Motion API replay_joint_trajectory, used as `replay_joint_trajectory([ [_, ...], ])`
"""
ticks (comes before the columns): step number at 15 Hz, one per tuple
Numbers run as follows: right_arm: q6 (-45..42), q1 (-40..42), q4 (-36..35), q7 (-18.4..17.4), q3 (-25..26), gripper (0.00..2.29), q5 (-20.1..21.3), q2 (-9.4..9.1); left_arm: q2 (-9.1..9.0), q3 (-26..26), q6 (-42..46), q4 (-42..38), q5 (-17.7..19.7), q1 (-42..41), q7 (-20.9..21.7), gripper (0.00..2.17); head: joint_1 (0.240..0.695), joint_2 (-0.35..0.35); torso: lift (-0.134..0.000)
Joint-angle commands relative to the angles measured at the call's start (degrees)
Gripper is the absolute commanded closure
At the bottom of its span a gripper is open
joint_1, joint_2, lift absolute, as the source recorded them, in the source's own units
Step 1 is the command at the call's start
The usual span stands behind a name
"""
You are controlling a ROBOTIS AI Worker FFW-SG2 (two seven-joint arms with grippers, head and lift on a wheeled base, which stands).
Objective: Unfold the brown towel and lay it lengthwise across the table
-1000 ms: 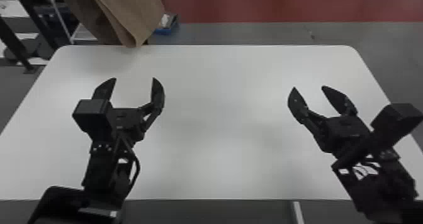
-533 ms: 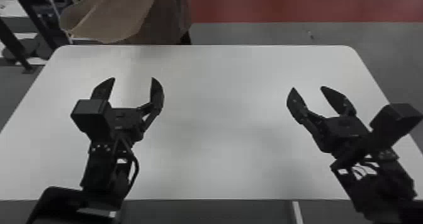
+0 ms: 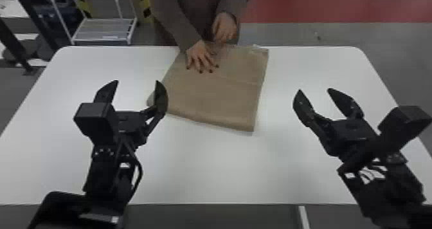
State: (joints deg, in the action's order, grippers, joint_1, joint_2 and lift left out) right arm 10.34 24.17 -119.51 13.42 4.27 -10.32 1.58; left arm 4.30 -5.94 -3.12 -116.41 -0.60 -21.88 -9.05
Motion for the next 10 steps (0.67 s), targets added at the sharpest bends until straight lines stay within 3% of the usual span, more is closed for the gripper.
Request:
replay_joint_trajectory([
  [1,0.0,0.0,0.0,0.0,0.0,0.26,-0.1,0.0,0.0,0.0,0.0,0.0,0.0,0.0,0.0,0.09,0.695,-0.002,-0.122],
  [10,0.0,0.1,-0.1,0.0,0.0,0.26,-0.3,0.0,-0.09,0.0,0.0,-0.1,0.0,0.0,0.0,0.09,0.695,-0.004,-0.122],
])
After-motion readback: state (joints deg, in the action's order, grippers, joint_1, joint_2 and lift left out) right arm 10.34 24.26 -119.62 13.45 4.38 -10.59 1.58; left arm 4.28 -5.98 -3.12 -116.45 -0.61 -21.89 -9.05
